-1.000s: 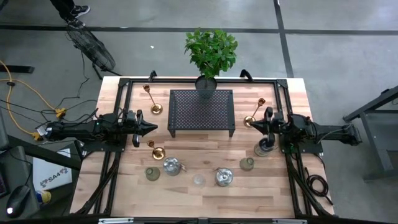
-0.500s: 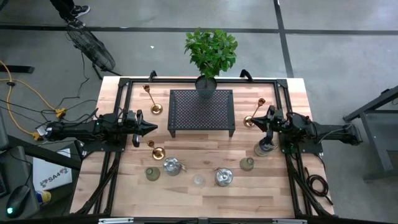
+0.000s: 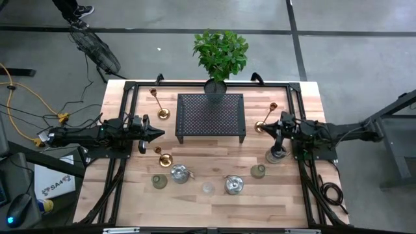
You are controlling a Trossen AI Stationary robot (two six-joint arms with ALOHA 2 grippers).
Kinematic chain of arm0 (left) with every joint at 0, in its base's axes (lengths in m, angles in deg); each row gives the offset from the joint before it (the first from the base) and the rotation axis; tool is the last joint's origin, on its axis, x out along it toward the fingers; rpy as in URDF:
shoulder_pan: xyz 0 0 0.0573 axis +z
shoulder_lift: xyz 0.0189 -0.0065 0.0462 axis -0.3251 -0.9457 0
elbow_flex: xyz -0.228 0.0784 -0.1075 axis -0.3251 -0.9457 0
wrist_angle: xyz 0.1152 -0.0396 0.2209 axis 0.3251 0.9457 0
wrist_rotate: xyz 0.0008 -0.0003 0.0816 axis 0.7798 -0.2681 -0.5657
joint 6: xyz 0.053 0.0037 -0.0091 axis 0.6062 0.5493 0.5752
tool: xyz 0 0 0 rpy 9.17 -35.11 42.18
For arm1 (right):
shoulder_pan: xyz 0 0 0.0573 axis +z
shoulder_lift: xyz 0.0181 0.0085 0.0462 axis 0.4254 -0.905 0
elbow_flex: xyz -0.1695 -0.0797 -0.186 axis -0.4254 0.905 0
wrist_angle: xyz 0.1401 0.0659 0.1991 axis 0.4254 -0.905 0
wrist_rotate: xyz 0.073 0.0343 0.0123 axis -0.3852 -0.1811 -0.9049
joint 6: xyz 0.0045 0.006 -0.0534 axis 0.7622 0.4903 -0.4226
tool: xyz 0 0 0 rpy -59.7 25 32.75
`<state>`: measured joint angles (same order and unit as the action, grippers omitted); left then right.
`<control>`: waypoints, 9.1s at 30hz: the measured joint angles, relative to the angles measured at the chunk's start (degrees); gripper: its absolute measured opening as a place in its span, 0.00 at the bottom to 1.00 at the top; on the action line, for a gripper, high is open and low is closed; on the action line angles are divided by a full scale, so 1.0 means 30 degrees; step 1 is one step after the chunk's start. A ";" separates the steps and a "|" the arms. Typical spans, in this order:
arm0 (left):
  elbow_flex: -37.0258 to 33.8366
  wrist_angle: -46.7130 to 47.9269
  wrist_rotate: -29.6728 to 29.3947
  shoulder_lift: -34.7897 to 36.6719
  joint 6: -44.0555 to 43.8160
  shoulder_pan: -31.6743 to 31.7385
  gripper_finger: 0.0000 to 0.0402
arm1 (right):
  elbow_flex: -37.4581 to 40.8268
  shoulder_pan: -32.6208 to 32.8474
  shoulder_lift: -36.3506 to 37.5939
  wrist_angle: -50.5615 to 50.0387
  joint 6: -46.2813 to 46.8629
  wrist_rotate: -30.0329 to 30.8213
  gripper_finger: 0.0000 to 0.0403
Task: Pick & Place candle stick holders
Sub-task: Put the top silver scented candle on the shelf
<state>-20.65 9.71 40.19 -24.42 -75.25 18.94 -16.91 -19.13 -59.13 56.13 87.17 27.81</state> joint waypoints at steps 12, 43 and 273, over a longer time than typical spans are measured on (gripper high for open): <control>0.0000 0.0000 0.0000 0.0005 0.0005 0.0000 0.00 | -0.7273 0.2994 -0.5377 -0.6520 0.1813 0.0190 0.01; 0.0000 0.0000 0.0000 0.0004 -0.0001 0.0007 0.00 | -1.2711 0.3821 -1.2377 -2.3121 1.7438 -0.6750 0.48; 0.0000 0.0000 0.0000 0.0005 0.0005 0.0003 0.00 | -3.0777 -0.9675 -2.9688 -2.2517 -0.3034 -0.4378 0.98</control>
<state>-20.65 9.71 40.19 -24.41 -75.23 18.95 -109.24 -48.16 -148.19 -11.42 78.07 14.68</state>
